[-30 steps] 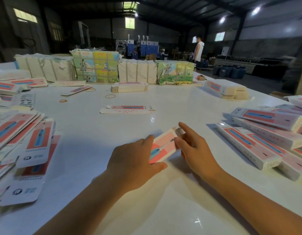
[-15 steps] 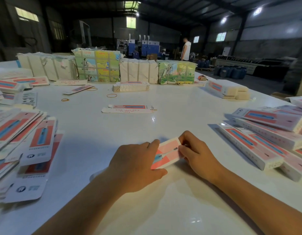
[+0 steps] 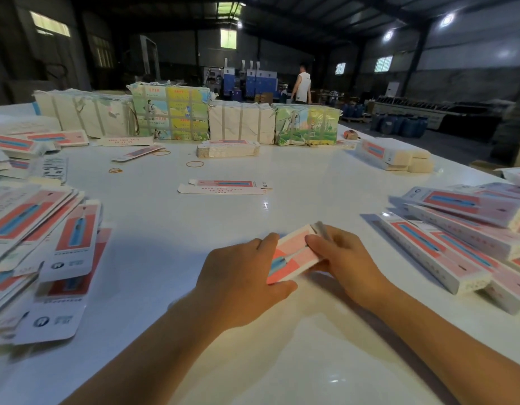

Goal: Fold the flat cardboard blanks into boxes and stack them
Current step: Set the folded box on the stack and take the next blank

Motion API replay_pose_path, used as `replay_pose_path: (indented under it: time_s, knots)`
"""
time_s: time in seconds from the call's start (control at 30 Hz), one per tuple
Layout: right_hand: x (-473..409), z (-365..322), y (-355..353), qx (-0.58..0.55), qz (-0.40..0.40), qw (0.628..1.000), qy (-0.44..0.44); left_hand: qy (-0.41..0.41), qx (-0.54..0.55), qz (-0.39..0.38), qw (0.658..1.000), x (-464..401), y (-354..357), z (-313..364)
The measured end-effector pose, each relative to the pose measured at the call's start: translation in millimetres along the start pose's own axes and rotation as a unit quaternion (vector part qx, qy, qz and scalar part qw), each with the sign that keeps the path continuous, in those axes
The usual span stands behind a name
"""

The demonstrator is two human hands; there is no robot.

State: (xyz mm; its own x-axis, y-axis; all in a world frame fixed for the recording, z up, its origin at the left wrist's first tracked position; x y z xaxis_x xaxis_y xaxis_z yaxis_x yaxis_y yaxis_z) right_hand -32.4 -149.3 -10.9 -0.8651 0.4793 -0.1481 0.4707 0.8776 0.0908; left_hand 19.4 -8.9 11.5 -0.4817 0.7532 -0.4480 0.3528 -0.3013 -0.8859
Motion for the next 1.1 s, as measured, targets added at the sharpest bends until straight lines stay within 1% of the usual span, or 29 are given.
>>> replay_pose_path:
  time_s: [0.03,0.07,0.1,0.13,0.17,0.23,0.27,0.33,0.4,0.47,0.53,0.63,0.77,0.9,1.0,1.1]
  knots:
    - [4,-10,3,0.152,0.012,0.985,-0.076,-0.001,-0.005,0.005,1.000,0,0,1]
    - [8,-16,10,0.267,0.011,0.953,-0.142,-0.003,-0.012,0.011,1.000,0,-1,2]
    - [12,-20,15,0.311,0.007,0.934,-0.178,-0.005,-0.023,0.017,1.000,-1,-1,4]
    - [13,-21,17,0.307,0.003,0.933,-0.190,-0.008,-0.036,0.024,0.999,-1,-2,5]
    - [13,-20,16,0.275,0.001,0.943,-0.186,-0.010,-0.048,0.031,0.998,-1,-3,6]
    - [10,-17,11,0.135,-0.005,0.981,-0.143,-0.012,-0.067,0.045,0.997,-1,-3,7]
    - [8,-16,9,0.054,-0.009,0.992,-0.116,-0.010,-0.074,0.051,0.996,-1,-4,7]
    - [4,-14,5,-0.048,0.002,0.996,-0.077,0.000,-0.090,0.065,0.994,-1,-6,8]
    - [1,-10,-1,-0.092,0.029,0.994,-0.051,0.005,-0.093,0.082,0.992,0,-10,9]
    - [-1,-8,-6,-0.104,0.051,0.992,-0.044,0.007,-0.085,0.090,0.992,1,-13,9]
    - [0,-8,-7,-0.096,0.061,0.992,-0.053,0.006,-0.081,0.096,0.992,1,-15,9]
    - [3,-14,-5,-0.066,0.047,0.994,-0.079,0.008,-0.105,0.085,0.991,0,-18,10]
    - [8,-23,-4,0.001,0.038,0.989,-0.141,0.017,-0.110,0.115,0.987,0,-22,13]
    - [11,-20,0,0.093,0.027,0.983,-0.155,0.010,-0.102,0.116,0.988,0,-23,11]
    - [16,-25,5,0.198,0.027,0.962,-0.188,0.008,-0.112,0.122,0.986,0,-24,12]
    - [19,-30,10,0.273,0.015,0.934,-0.229,0.009,-0.106,0.130,0.986,0,-24,17]
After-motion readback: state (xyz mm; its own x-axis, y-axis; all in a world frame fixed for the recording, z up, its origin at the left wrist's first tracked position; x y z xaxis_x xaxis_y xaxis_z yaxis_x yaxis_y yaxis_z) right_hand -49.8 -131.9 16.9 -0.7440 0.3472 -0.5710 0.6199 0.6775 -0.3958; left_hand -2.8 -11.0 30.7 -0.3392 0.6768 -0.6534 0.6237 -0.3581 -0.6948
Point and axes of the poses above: each hand's wrist, its own x-axis away from the middle knuckle, its own y-axis out of the palm, z = x × y, the point moved 8 cm from there along -x, towards the middle knuckle, and after that the axes turned 15 degrees about -x, right-handed, at the moved point
